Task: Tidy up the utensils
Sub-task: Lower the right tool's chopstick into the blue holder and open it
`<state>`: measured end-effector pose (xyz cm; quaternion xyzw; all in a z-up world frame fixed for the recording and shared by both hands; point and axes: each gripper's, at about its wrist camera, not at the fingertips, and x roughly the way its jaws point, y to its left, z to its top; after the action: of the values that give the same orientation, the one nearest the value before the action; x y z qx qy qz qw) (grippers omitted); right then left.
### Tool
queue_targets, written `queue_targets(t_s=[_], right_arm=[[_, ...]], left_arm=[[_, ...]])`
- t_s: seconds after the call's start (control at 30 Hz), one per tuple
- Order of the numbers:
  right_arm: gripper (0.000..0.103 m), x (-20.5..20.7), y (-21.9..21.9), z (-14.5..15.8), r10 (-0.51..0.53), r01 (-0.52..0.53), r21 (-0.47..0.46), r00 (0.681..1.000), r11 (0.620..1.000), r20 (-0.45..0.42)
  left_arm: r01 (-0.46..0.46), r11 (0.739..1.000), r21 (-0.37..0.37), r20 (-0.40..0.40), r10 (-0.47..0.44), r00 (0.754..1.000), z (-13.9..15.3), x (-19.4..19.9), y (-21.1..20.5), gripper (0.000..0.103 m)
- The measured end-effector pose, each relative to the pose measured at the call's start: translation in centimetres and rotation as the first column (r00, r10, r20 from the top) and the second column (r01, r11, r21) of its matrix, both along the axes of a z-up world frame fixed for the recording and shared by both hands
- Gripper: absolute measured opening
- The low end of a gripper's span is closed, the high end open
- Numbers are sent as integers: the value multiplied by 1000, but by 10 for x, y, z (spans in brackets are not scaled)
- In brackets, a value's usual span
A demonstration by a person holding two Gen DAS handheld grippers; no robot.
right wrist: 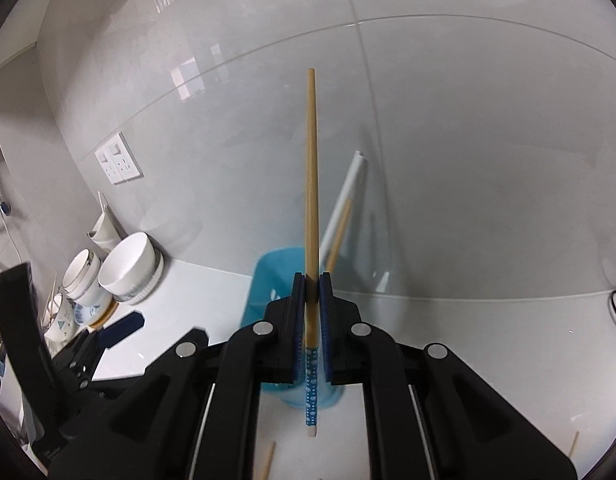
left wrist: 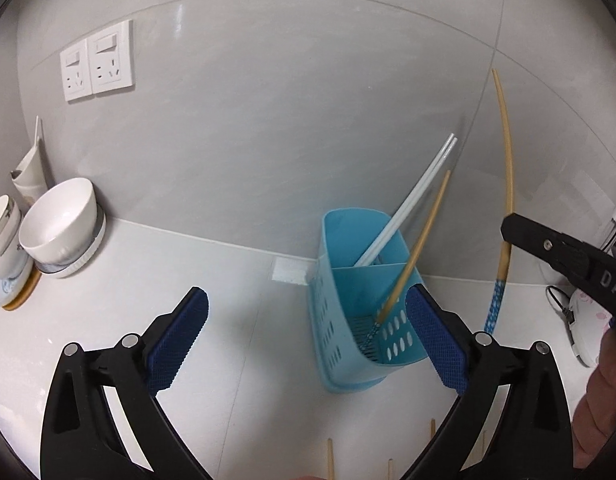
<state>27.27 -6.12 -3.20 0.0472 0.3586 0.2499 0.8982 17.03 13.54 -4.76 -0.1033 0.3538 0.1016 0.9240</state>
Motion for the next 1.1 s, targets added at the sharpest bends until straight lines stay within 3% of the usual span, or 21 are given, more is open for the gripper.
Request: queue_targets(t_s=[0.23, 0.47, 1.1], right_arm=[[7, 5, 17, 5, 2, -6, 64, 998, 998, 67], [6, 11, 29, -5, -12, 4, 90, 996, 996, 83], [7, 5, 51, -71, -15, 16, -37, 999, 999, 40]], left_arm=[[-19, 1000, 0, -2, 19, 1000, 13, -10, 19, 97], [-34, 999, 9, -15, 34, 999, 6, -7, 28, 97], [-57, 998, 13, -26, 57, 998, -10, 2, 41, 97]])
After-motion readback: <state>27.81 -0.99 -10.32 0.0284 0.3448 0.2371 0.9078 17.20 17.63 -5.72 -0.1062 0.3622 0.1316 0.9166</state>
